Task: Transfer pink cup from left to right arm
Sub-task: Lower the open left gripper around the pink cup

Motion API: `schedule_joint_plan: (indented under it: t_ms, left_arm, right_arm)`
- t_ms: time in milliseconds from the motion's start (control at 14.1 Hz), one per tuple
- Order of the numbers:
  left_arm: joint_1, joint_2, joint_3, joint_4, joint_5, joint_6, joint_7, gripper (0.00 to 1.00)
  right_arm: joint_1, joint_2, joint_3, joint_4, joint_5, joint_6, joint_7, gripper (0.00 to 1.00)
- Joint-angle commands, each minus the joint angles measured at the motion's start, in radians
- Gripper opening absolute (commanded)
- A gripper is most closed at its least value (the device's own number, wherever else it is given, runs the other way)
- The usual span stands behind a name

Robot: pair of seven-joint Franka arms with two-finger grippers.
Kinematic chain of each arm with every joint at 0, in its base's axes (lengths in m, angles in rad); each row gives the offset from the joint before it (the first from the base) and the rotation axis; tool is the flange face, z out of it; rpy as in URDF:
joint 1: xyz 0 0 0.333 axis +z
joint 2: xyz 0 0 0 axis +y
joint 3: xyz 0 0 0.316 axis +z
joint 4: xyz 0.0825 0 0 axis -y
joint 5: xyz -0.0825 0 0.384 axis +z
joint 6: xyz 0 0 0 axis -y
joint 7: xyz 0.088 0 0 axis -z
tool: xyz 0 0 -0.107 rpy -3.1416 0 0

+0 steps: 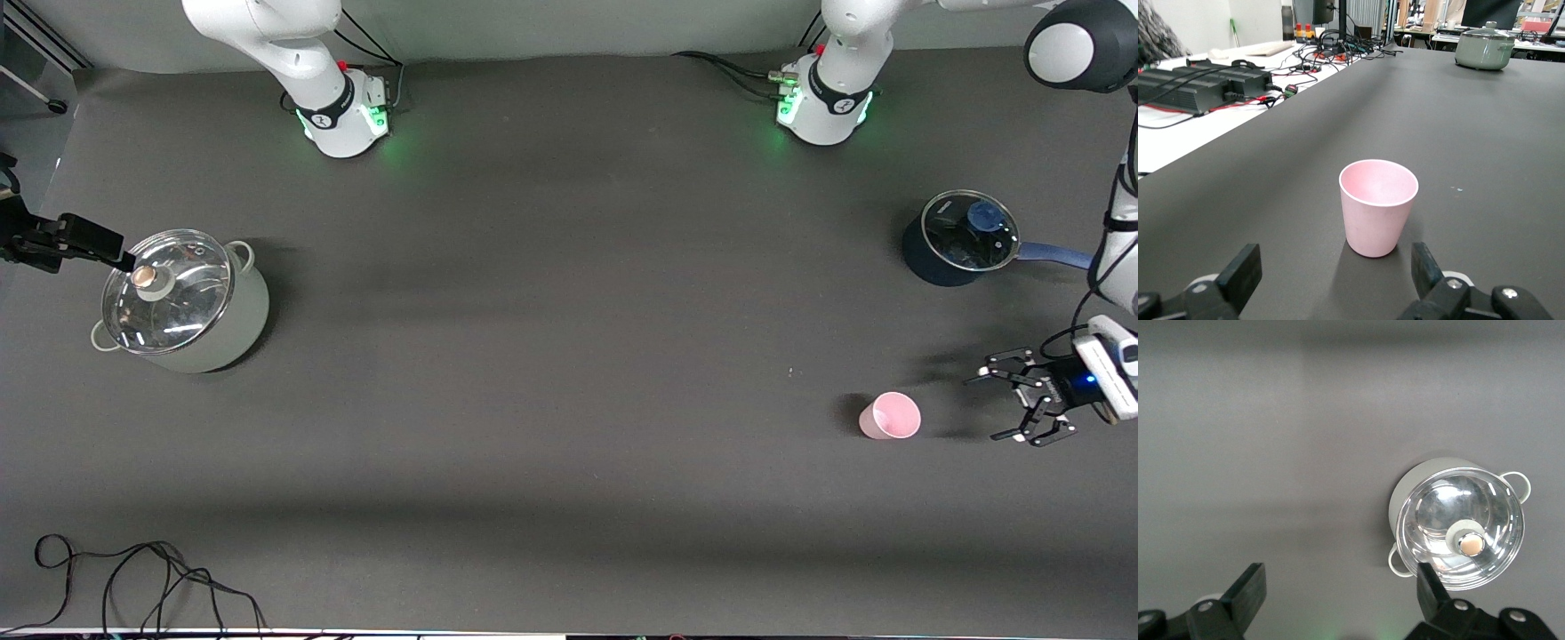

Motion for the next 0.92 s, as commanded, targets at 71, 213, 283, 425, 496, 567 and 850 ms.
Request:
schedule_joint_plan:
  t_ms: [71,213,283,425,496,567,850]
  left_arm:
    - [-0.010,0.008,-0.010,-0.059,-0.090,0.059,0.180,1.00]
    - [-0.019,0.020,-0.027,-0.087,-0.120,0.093,0.240,1.00]
    - [-0.028,0.022,-0.033,-0.102,-0.131,0.119,0.263,1.00]
    - [-0.039,0.022,-0.043,-0.124,-0.137,0.148,0.271,1.00]
    - [-0.047,0.028,-0.043,-0.133,-0.139,0.153,0.271,1.00]
    - [-0.048,0.040,-0.043,-0.135,-0.139,0.153,0.271,1.00]
    - [-0.074,0.066,-0.043,-0.141,-0.143,0.165,0.268,1.00]
  right_arm:
    - [0.003,0.013,-0.003,0.029,0.016,-0.019,-0.007,1.00]
    - [0.003,0.013,-0.003,0.029,0.016,-0.019,-0.007,1.00]
    - [0.002,0.013,-0.003,0.029,0.016,-0.019,-0.007,1.00]
    - [0.003,0.013,-0.003,0.029,0.015,-0.019,-0.007,1.00]
    - [0.003,0.013,-0.003,0.029,0.016,-0.019,-0.007,1.00]
    - [0.003,0.013,-0.003,0.029,0.016,-0.019,-0.007,1.00]
    - [0.003,0.013,-0.003,0.029,0.016,-0.019,-0.007,1.00]
